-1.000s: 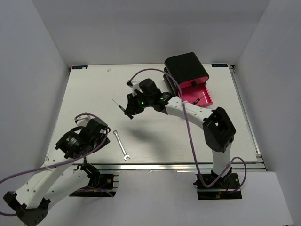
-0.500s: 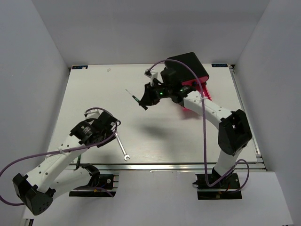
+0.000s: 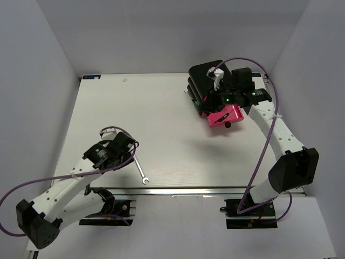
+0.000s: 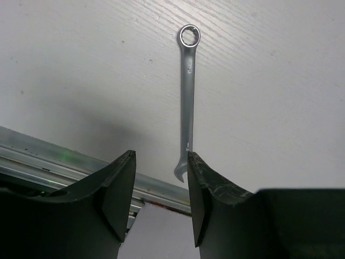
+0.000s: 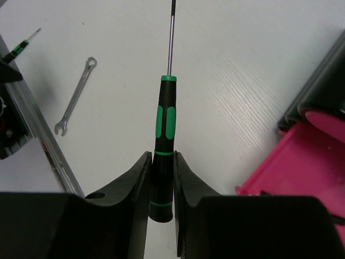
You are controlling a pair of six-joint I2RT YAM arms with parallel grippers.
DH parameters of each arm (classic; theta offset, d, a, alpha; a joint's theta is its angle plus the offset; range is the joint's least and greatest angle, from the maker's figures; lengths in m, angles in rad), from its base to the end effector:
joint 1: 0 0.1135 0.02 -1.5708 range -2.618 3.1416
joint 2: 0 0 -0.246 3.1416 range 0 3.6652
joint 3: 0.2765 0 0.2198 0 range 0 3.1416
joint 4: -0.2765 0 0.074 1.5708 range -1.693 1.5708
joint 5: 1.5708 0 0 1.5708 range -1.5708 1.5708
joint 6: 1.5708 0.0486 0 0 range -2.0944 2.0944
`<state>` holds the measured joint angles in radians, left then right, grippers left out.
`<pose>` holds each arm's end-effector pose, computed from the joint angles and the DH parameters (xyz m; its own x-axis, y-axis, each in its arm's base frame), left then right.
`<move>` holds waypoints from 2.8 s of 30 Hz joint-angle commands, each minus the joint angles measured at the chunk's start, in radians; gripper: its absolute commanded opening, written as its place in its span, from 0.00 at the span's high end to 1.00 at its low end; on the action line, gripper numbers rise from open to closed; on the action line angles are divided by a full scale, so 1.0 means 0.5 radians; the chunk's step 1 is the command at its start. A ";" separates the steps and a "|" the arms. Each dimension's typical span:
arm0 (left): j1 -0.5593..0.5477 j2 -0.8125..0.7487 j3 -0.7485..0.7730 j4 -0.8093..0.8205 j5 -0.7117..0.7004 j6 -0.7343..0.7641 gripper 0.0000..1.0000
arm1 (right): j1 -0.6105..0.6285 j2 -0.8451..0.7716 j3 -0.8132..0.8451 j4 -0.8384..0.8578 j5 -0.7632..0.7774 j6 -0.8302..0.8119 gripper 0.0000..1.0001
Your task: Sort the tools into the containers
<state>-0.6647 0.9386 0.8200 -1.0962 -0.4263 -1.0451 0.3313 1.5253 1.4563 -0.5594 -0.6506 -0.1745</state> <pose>0.1170 -0.0662 0.2357 -0.7579 -0.4066 -0.5101 -0.4132 0.9043 -0.1070 0.2883 0.1303 0.3383 -0.4221 -0.2913 -0.8585 -0.8077 0.5509 0.2102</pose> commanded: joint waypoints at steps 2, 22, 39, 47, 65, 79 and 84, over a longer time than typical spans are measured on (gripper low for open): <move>-0.005 -0.235 -0.057 -0.087 -0.086 -0.054 0.47 | -0.132 -0.075 0.088 -0.301 0.089 -0.212 1.00; -0.005 -0.051 0.075 0.023 -0.052 -0.069 0.41 | -0.417 0.121 -0.139 -0.241 0.571 -1.528 1.00; 0.685 0.252 0.326 -0.065 0.144 0.285 0.30 | -0.442 0.233 0.094 -0.308 0.449 -1.532 0.59; 1.268 0.418 0.523 -0.345 0.318 0.651 0.28 | -0.445 -0.151 -0.114 -0.427 0.065 -1.403 0.48; 1.532 0.693 0.434 -0.397 0.300 0.887 0.29 | -0.384 0.596 0.210 -1.498 -0.941 -2.255 0.52; 1.931 1.037 0.444 -0.284 0.451 0.937 0.32 | -0.215 0.993 0.778 -1.498 -0.804 -2.010 0.54; 1.931 0.979 0.299 -0.210 0.484 0.875 0.35 | -0.215 1.042 0.809 -1.501 -0.681 -1.845 0.54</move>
<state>0.2989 1.4746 1.0027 -1.2297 -0.2058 -0.5900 0.2287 2.0495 1.8362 -1.2835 -1.0229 -1.1526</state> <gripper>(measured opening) 0.651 0.462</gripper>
